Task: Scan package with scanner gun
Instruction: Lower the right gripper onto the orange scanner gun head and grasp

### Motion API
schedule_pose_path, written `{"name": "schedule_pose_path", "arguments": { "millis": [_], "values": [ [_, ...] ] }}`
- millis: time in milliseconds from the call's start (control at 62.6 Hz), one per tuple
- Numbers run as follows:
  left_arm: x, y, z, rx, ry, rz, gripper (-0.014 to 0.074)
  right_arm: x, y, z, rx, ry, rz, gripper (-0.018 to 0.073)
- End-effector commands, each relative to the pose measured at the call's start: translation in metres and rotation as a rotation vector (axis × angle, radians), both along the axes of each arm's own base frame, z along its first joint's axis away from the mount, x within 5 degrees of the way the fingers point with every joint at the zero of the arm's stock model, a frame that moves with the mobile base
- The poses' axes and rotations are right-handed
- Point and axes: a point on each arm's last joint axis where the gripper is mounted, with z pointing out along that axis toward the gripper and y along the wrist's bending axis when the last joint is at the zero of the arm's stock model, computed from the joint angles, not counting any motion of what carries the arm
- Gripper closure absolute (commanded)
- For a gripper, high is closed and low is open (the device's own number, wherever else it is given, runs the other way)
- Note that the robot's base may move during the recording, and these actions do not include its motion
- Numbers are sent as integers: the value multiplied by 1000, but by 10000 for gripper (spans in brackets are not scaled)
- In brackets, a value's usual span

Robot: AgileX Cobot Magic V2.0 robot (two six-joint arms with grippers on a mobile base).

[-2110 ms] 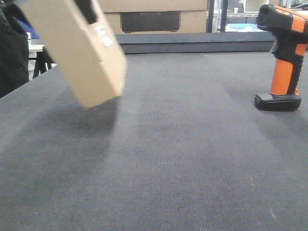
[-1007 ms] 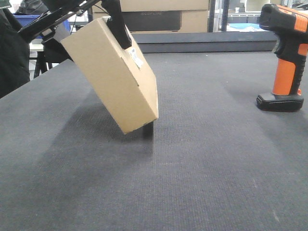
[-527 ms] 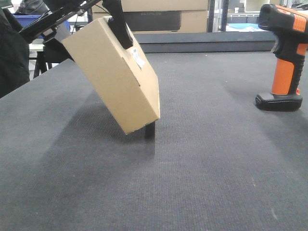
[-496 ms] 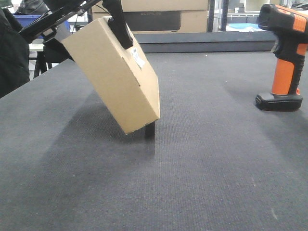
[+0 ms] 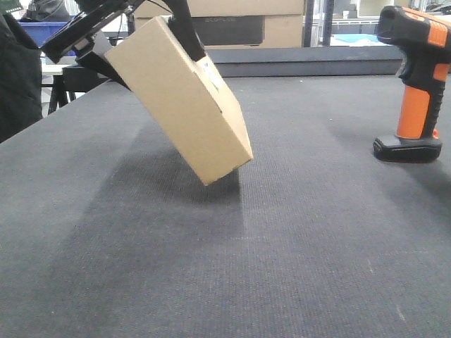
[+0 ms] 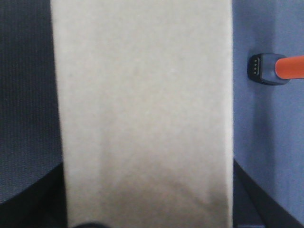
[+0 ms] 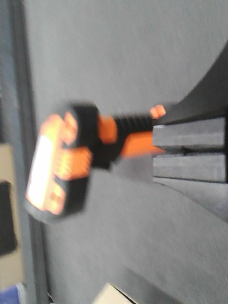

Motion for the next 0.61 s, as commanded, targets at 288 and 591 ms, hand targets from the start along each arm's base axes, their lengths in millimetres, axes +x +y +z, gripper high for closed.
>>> {"name": "schedule_pose_path", "arguments": {
  "millis": [288,591],
  "values": [
    [-1,-3,5,-18,-19,-5,707,27,10,-26,4,-30,-14,713],
    [-2,-3,4,-15,-9,-9,707,36,9,-34,3,-12,-30,713]
  ]
}}
